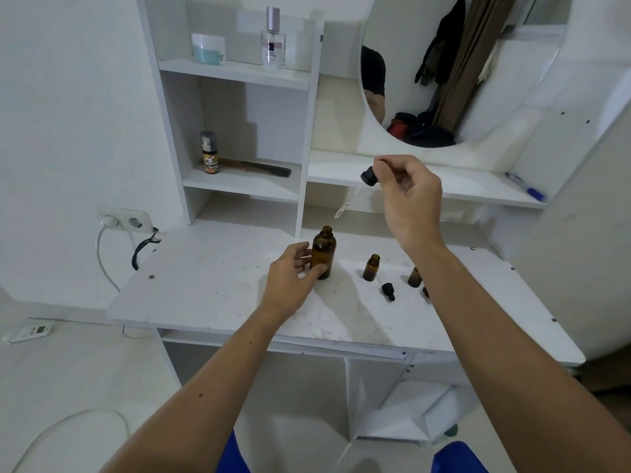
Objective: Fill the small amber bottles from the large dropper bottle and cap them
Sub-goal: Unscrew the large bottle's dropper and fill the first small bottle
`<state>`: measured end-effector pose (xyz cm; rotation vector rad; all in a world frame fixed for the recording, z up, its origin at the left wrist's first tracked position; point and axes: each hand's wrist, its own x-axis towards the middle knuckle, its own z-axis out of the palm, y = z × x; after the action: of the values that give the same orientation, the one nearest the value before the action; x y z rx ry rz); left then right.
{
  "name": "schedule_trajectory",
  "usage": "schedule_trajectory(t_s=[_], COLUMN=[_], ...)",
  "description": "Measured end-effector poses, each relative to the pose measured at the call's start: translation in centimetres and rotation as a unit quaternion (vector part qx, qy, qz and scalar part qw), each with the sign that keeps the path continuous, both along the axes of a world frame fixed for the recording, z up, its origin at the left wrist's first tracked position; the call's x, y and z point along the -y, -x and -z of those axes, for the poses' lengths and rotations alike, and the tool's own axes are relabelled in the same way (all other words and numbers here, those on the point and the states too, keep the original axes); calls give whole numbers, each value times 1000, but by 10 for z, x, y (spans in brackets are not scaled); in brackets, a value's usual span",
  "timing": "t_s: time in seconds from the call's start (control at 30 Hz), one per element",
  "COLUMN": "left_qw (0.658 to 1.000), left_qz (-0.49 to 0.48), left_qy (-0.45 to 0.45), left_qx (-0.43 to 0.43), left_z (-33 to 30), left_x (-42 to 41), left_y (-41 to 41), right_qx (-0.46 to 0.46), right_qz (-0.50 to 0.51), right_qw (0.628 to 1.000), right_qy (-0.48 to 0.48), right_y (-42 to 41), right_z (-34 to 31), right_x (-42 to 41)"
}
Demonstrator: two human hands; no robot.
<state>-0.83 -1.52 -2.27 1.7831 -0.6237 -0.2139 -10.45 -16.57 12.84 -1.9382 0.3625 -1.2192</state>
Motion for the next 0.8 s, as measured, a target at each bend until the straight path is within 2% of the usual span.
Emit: schedule_trajectory(t_s=[0.2,0.47,0.6,0.8], left_qw=[995,998,997,998], left_qz=[-97,57,72,49], left_qy=[22,1,-5,-22], left_qx=[12,1,-8,30], left_z=[7,4,1,3], left_x=[-12,29,54,87], left_y=[35,63,57,47], right_qx=[-2,-35,-40,-41], right_qz=[5,32,36,37], right_qw=[1000,999,997,996], right_qy=[-22,-22,-47,-65], right_y=[28,65,73,71], right_z=[10,35,47,55], right_x=[18,39,50,59])
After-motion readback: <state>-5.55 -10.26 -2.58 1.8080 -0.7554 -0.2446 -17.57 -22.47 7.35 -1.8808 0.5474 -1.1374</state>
